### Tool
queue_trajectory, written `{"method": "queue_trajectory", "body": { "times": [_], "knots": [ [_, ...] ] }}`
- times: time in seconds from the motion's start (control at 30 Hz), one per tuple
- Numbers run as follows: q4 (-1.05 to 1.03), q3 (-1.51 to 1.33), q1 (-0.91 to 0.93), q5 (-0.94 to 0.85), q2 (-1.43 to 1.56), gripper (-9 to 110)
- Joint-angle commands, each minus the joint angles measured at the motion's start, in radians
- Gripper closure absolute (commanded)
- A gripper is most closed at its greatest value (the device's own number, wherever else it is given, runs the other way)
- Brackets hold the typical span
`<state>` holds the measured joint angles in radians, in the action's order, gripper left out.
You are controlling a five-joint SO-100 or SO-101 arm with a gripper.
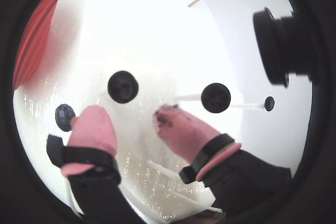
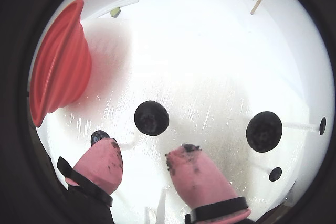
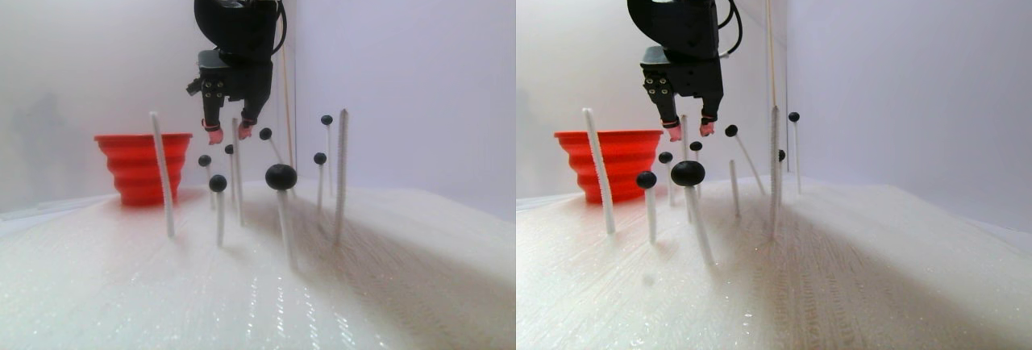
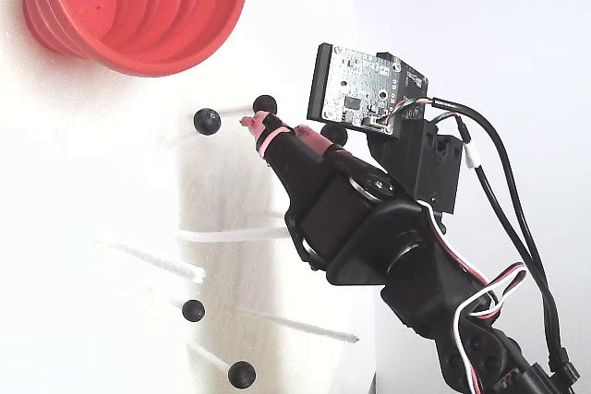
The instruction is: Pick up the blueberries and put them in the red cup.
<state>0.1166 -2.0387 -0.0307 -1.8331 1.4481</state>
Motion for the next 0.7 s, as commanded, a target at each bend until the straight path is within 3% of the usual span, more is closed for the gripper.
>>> {"method": "queue_trajectory", "body": {
  "times": [0.0,0.67],
  "knots": [
    [0.031,0.095,-0.009,0.002,0.014,84],
    [0.063,0.189,0.008,-0.012,-0.094,84]
  ]
}}
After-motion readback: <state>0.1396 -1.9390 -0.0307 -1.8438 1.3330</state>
